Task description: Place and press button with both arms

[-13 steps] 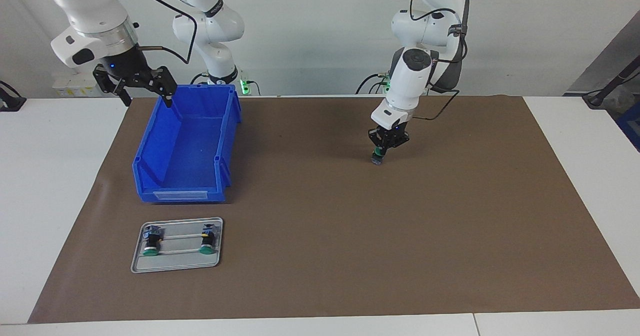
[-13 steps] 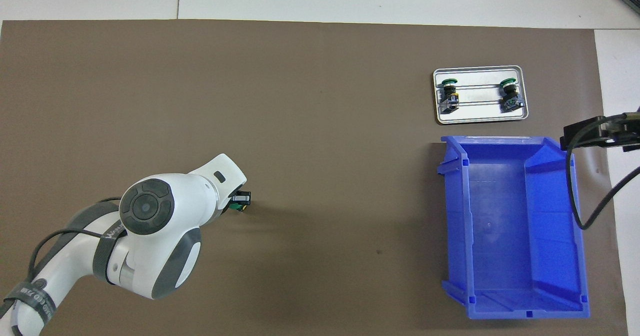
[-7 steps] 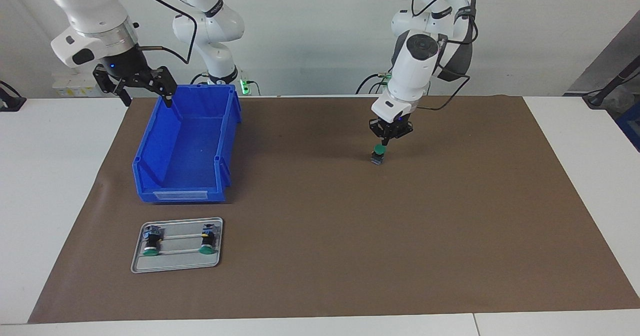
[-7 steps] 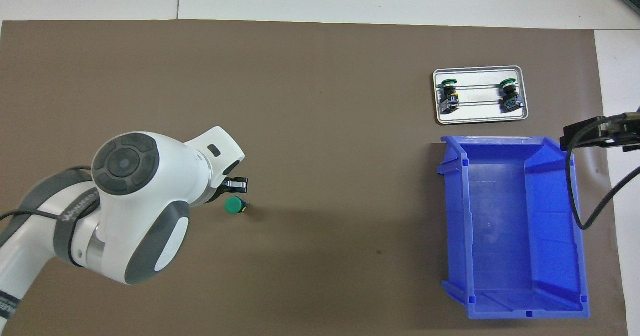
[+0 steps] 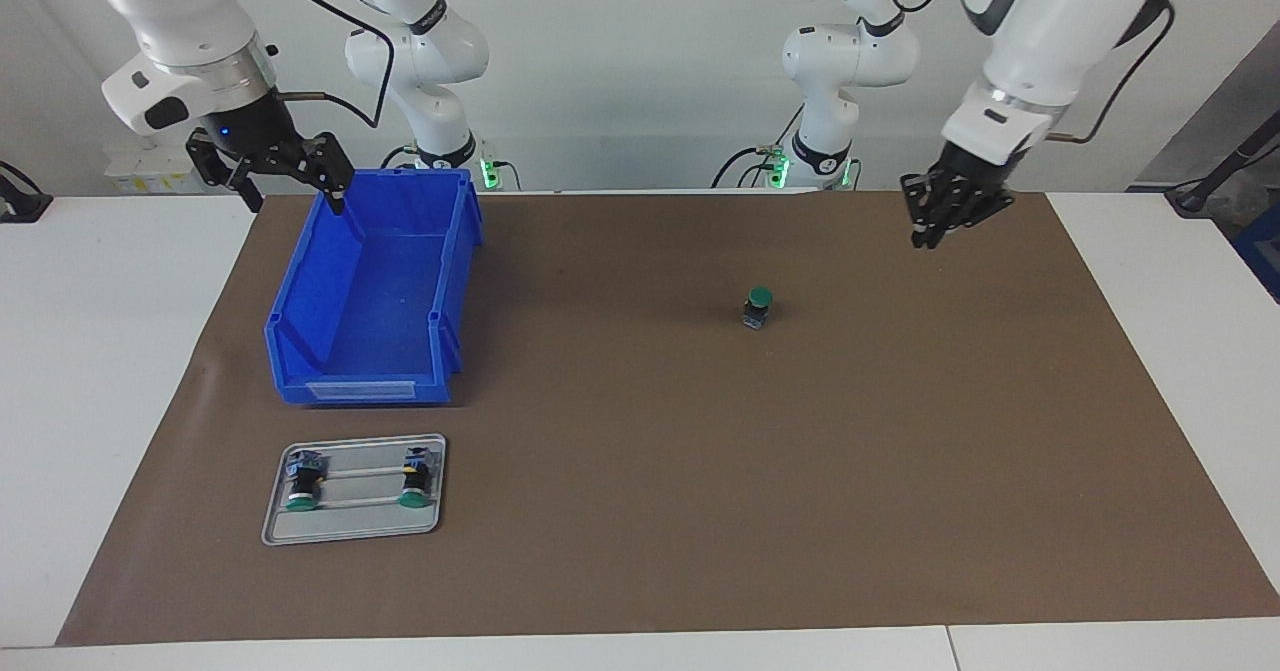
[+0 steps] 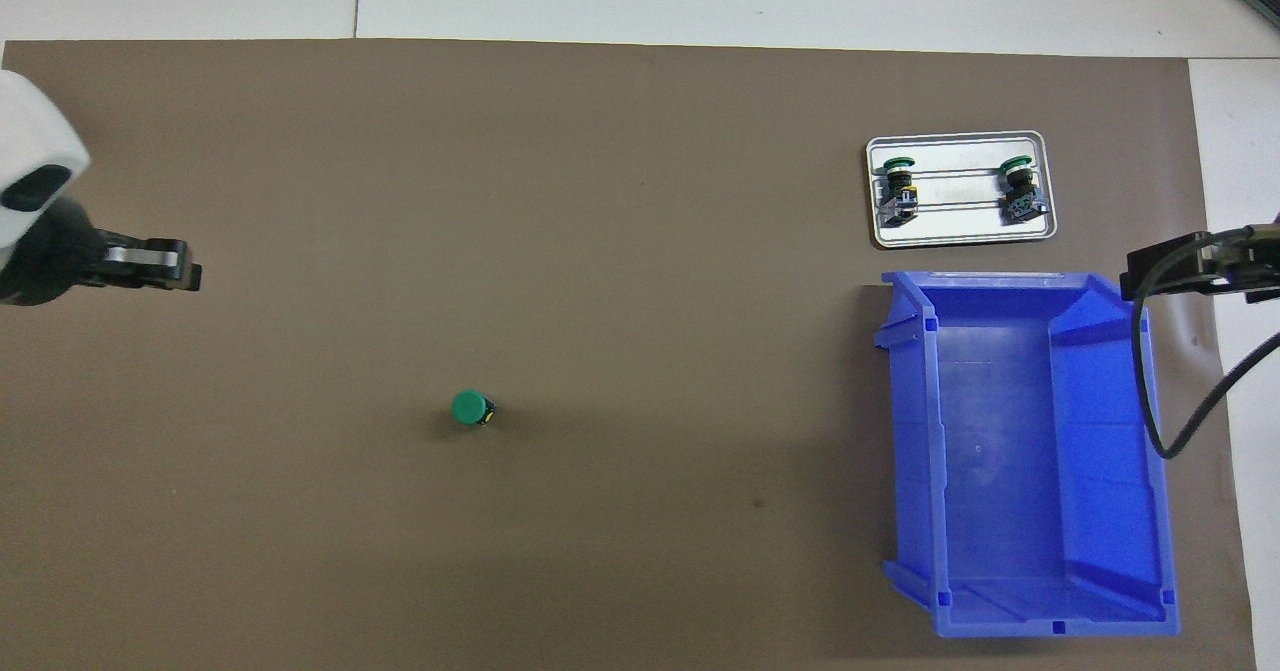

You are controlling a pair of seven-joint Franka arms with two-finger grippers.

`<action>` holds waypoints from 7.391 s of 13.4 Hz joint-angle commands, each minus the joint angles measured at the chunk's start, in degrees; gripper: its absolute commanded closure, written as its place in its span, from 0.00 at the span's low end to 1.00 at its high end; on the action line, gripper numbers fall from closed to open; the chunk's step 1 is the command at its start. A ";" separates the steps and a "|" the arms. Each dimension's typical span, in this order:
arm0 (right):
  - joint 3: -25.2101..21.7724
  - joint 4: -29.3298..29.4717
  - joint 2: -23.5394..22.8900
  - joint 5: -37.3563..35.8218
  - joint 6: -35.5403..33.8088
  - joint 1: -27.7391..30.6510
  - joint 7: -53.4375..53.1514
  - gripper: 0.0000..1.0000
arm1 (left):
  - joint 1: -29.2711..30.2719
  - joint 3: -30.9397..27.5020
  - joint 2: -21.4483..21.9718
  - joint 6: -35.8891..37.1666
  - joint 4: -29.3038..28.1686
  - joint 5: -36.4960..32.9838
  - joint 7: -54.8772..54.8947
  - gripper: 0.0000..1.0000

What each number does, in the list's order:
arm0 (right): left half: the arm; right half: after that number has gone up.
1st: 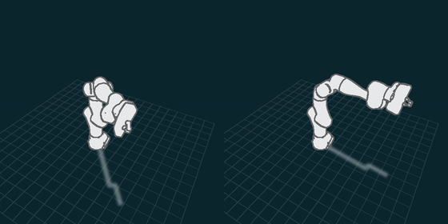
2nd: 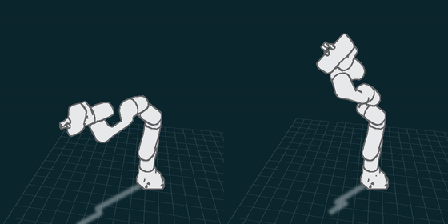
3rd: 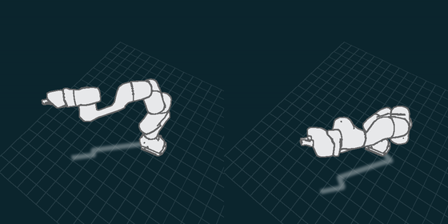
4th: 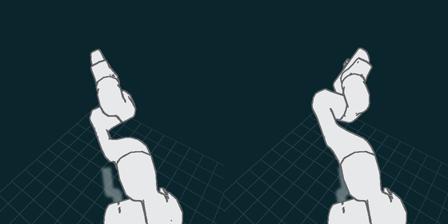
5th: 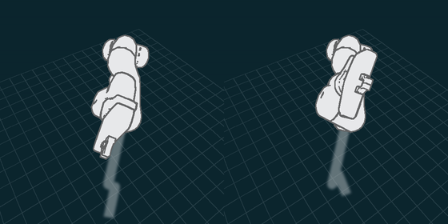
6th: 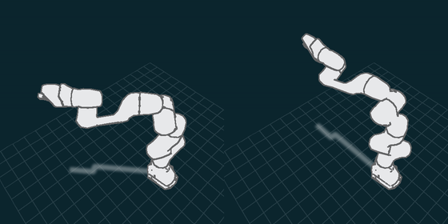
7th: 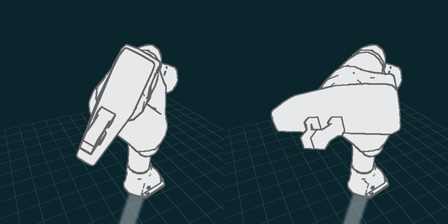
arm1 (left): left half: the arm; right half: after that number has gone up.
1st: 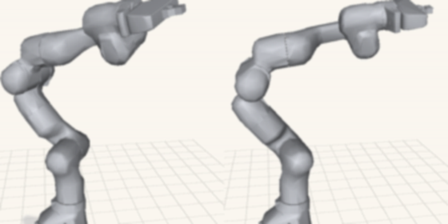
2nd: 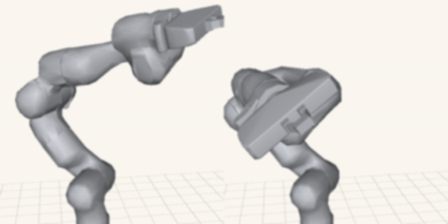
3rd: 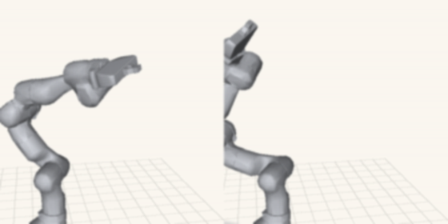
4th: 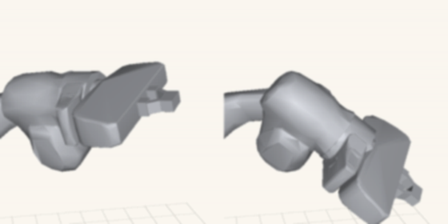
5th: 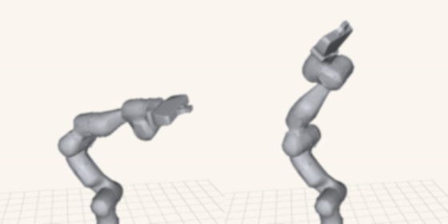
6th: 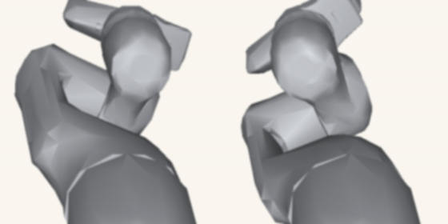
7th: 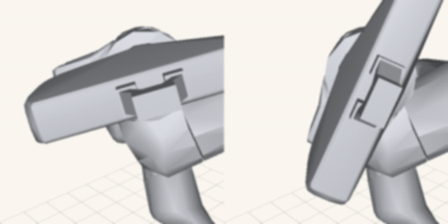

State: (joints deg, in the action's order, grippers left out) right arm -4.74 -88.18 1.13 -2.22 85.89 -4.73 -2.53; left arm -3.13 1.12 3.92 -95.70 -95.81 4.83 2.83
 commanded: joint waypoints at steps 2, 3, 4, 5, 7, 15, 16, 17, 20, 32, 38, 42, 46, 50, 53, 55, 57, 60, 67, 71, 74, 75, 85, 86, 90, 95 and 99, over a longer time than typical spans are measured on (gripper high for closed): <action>0.70 -1.29 1.16 0.11 0.59 0.60 -0.38 0.00 | 4.80 0.64 -1.11 2.18 3.08 -1.83 5.96 0.00; 0.70 -1.29 1.16 0.11 0.59 0.60 -0.46 0.00 | 4.71 0.81 -1.19 2.53 4.13 -3.50 5.79 0.00; 0.70 -1.29 1.16 0.11 0.59 0.60 -0.38 0.00 | 4.10 0.99 -1.37 3.75 4.75 -4.91 5.44 0.00; 0.70 -1.29 1.16 0.11 0.59 0.60 -0.46 0.00 | 4.10 1.17 -1.46 4.55 4.93 -5.09 5.26 0.00; 0.70 -1.29 1.16 0.11 0.59 0.60 -0.46 0.00 | 3.92 1.52 -1.63 5.00 5.19 -4.75 5.08 0.00; 0.70 -1.29 1.16 0.11 0.59 0.60 -0.46 0.00 | 0.58 1.96 -9.12 13.00 14.97 -2.63 -2.89 0.00; 0.70 -1.29 1.16 0.11 0.68 0.60 -0.72 0.00 | 0.67 1.96 -8.32 12.12 13.12 -2.72 -3.87 0.00; 0.61 -1.29 1.16 0.11 0.94 1.03 -0.90 0.00 | 0.67 1.96 -7.70 11.42 11.80 -2.72 -3.88 0.00; 0.78 -2.25 1.33 0.20 2.17 0.51 1.90 0.00 | 1.02 1.78 -5.07 9.41 6.45 -4.38 -2.92 0.00; 2.28 -5.87 -14.37 2.05 30.90 -38.40 -58.16 0.66 | 2.69 1.61 -3.04 0.61 1.15 -5.36 3.67 0.00; 2.28 -4.46 -19.67 1.08 36.46 -46.25 -70.25 1.00 | 2.25 2.04 -4.01 -0.81 4.04 -4.92 3.41 0.00; 2.28 -4.46 -22.73 0.91 42.32 -47.73 -70.60 0.12 | 2.26 2.31 -6.72 3.40 8.62 -5.18 3.32 0.00; 2.19 4.15 -34.07 -4.36 44.36 -48.63 -73.50 0.02 | 2.34 2.31 -5.68 5.79 10.38 -5.10 3.32 0.00; 2.28 2.76 -35.05 -6.30 46.56 -48.36 -73.59 0.02 | 1.20 1.61 -2.51 7.72 8.10 -5.45 3.24 0.00; 2.28 1.52 -35.05 -5.51 47.09 -48.80 -74.98 0.02 | -0.12 -0.50 -0.67 6.41 3.71 -5.45 1.40 0.00; 2.28 0.47 -35.05 -5.51 48.13 -49.15 -78.14 0.02 | -0.12 -0.50 -0.67 4.66 3.70 -5.45 -1.58 0.00; 2.37 -1.28 -34.79 -5.51 49.20 -49.24 -78.77 0.02 | -0.03 -0.50 -0.67 2.89 3.18 -5.45 -4.05 0.00; 2.45 -2.34 -34.96 -5.25 51.21 -49.24 -79.12 0.02 | 0.67 -0.50 -0.67 2.10 2.91 -5.45 -3.36 0.00; 2.46 -4.28 -34.70 -5.25 53.76 -49.76 -79.13 0.33 | 1.46 -0.50 3.10 -1.48 -5.66 -5.45 -2.22 0.00; 2.46 -4.19 -34.61 -5.25 53.77 -49.85 -79.30 1.00 | 1.55 -0.50 6.10 -5.38 -11.51 -5.45 -0.54 0.00; 2.37 -3.23 -34.44 -5.42 52.36 -49.68 -79.21 1.00 | 1.55 -0.50 6.01 -4.32 -11.24 -5.45 -0.90 0.00; 2.28 -3.05 -34.18 -6.29 51.23 -49.33 -79.21 1.00 | 1.55 -0.50 6.01 -4.41 -11.24 -5.45 -0.90 0.00; 1.58 -14.64 -9.33 -13.33 36.30 -30.55 -52.80 1.00 | 1.46 -0.50 6.01 -4.32 -11.24 -5.45 -0.90 0.00; 1.66 -16.74 -5.73 -12.64 34.97 -27.04 -47.54 1.00 | 1.46 -0.50 6.01 -4.32 -11.24 -5.45 -0.90 0.00; 1.58 -26.58 5.97 -3.33 31.18 -10.17 -19.25 1.00 | 1.55 -0.50 6.01 -4.32 -11.24 -5.45 -0.90 0.00; 1.31 -44.23 14.77 -0.24 41.16 1.46 -0.75 1.00 | 1.46 -0.50 6.01 -4.32 -11.24 -5.45 -0.90 0.00; 0.52 -54.44 15.84 4.22 51.63 3.15 0.85 1.00 | 1.55 -0.50 6.01 -4.32 -11.24 -5.45 -0.90 0.00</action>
State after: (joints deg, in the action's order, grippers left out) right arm -4.33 -136.70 14.50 -1.87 132.53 -2.16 -3.94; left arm -1.83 0.61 8.23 -99.39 -105.13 0.32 1.35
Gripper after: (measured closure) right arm 0.568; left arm 0.000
